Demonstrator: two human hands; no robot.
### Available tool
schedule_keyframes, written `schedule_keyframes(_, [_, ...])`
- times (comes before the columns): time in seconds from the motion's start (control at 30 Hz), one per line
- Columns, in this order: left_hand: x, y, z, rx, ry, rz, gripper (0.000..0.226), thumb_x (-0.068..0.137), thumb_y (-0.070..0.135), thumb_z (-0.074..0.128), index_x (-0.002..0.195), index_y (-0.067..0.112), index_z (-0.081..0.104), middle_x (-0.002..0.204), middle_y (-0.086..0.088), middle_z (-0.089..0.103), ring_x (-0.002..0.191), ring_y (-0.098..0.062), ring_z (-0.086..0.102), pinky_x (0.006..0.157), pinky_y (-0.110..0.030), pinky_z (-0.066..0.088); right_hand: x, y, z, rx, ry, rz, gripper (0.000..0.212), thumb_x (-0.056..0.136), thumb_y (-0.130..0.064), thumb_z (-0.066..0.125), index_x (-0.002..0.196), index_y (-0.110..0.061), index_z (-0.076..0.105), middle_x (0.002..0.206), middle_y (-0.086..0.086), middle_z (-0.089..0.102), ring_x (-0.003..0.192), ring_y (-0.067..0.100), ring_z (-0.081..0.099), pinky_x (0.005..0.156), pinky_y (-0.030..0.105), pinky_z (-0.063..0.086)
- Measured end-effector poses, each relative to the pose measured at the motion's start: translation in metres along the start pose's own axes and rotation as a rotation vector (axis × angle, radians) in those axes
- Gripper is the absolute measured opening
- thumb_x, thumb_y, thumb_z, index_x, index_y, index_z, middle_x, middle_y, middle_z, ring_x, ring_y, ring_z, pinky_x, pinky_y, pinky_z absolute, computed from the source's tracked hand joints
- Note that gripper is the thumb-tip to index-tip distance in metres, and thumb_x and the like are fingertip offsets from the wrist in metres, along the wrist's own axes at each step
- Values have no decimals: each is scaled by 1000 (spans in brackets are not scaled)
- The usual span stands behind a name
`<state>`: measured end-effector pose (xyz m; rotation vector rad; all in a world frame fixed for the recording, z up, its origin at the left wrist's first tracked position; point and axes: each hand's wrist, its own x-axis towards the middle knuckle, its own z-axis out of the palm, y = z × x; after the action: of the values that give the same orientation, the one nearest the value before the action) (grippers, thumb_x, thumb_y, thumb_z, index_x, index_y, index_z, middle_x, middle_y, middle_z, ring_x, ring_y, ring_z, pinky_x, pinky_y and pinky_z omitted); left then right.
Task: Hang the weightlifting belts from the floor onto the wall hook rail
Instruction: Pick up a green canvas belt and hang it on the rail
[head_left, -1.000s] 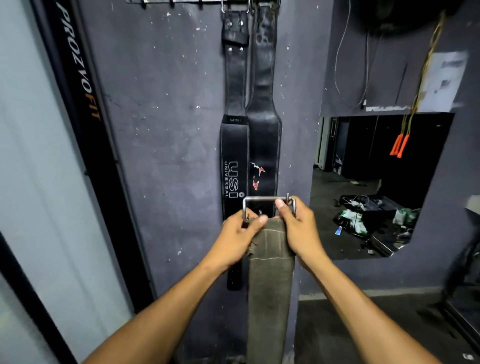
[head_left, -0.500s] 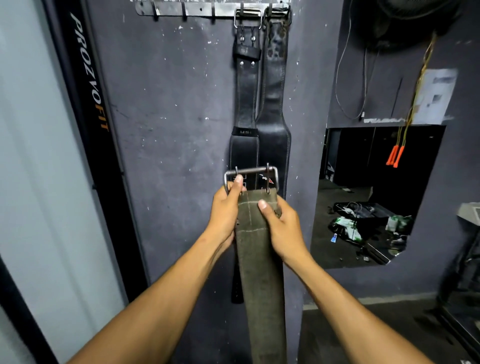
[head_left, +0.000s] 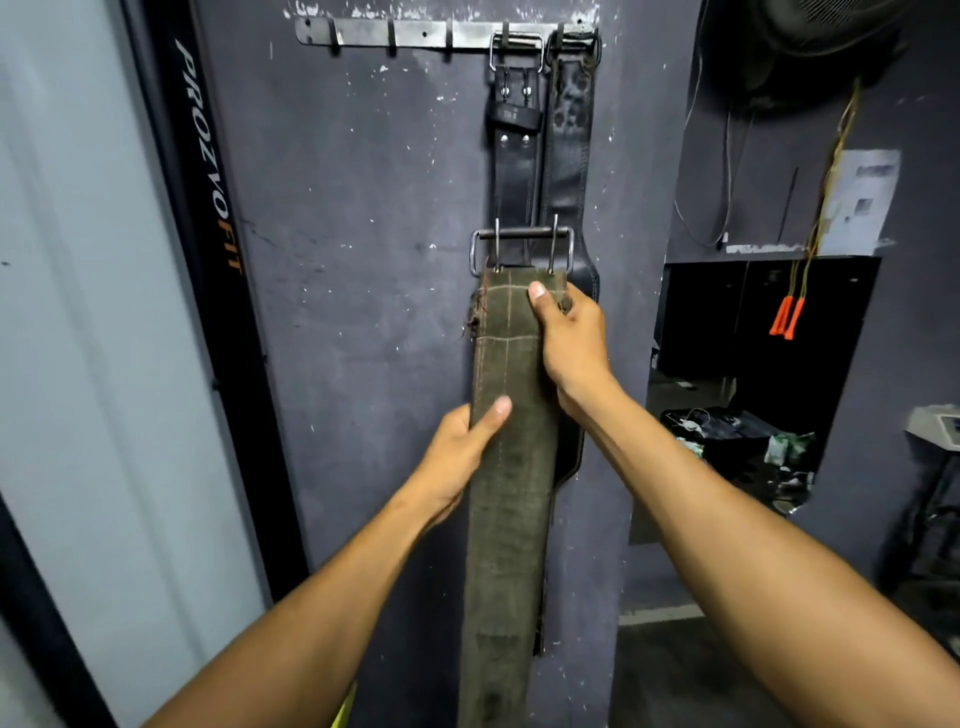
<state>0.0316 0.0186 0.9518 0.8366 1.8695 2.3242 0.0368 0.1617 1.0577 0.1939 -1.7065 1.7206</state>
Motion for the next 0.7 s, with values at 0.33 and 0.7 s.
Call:
schedule_keyframes(0.33, [-15, -53, -22, 25, -32, -101, 35, 82, 37, 83, 109, 15, 79, 112, -10, 80, 104, -24, 77, 81, -30, 61, 37, -49, 11, 59, 9, -23, 25, 105, -25, 61, 114, -4, 71, 108, 11, 80, 101, 24, 78, 94, 41, 62])
schedule_keyframes(0.7, [-46, -131, -16, 241, -146, -386, 33, 85, 11, 82, 117, 11, 75, 112, 0, 80, 106, -12, 75, 88, -20, 57, 71, -74, 1, 31, -20, -39, 58, 103, -35, 64, 144, 5, 53, 141, 22, 64, 131, 34, 63, 113, 49, 49])
